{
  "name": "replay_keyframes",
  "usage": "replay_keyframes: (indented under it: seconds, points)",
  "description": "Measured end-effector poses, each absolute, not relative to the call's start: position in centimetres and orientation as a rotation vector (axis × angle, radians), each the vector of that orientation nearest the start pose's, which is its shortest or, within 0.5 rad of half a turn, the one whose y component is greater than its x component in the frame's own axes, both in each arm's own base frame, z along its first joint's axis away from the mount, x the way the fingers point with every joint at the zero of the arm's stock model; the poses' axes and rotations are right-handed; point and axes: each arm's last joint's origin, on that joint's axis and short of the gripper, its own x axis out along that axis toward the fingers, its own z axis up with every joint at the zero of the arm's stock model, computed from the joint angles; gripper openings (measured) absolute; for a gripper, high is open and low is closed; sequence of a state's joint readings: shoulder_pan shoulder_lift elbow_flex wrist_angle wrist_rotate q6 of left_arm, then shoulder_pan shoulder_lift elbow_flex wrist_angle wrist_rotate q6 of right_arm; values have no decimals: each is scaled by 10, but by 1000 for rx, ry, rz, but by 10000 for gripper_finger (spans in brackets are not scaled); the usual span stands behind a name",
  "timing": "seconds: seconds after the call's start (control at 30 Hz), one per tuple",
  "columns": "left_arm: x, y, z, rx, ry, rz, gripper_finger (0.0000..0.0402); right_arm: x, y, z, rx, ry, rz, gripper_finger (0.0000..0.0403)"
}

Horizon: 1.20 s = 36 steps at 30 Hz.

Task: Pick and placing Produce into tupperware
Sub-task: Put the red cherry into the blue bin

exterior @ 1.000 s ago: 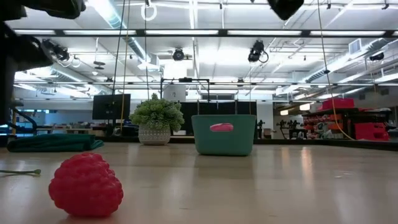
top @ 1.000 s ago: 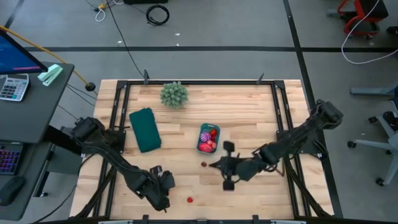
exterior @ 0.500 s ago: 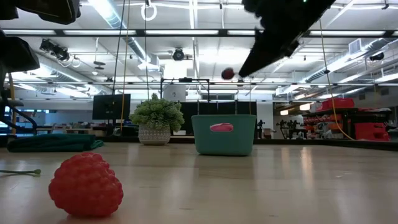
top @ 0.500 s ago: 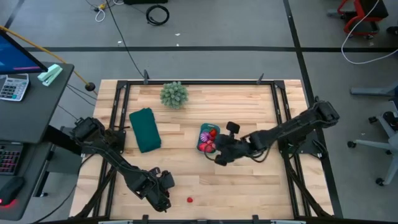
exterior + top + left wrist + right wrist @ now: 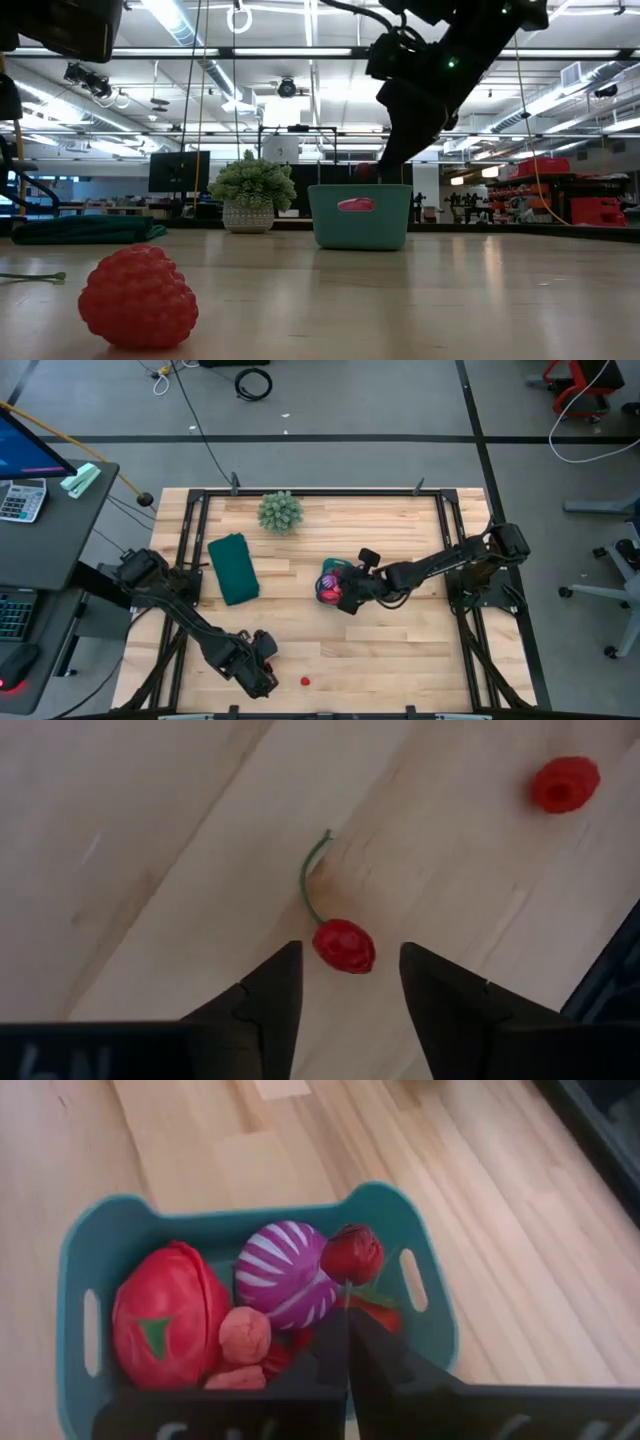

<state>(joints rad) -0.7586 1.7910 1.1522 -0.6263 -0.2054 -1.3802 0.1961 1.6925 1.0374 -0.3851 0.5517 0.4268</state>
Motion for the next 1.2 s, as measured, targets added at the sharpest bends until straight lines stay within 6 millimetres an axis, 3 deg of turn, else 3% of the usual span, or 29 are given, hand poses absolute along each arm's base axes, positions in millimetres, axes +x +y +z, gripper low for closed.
replay_keyframes:
  seconds: [0.4, 0.87, 1.2]
  points:
    - [256, -236, 148, -614, 1191, 382, 175, 329, 46, 185, 84, 897, -434, 26]
    - [256, -236, 149, -615, 1189, 380, 173, 331, 47, 186, 94, 875, -428, 122]
    - [256, -236, 149, -613, 1189, 378, 157, 334, 51, 188, 176, 851, -365, 119]
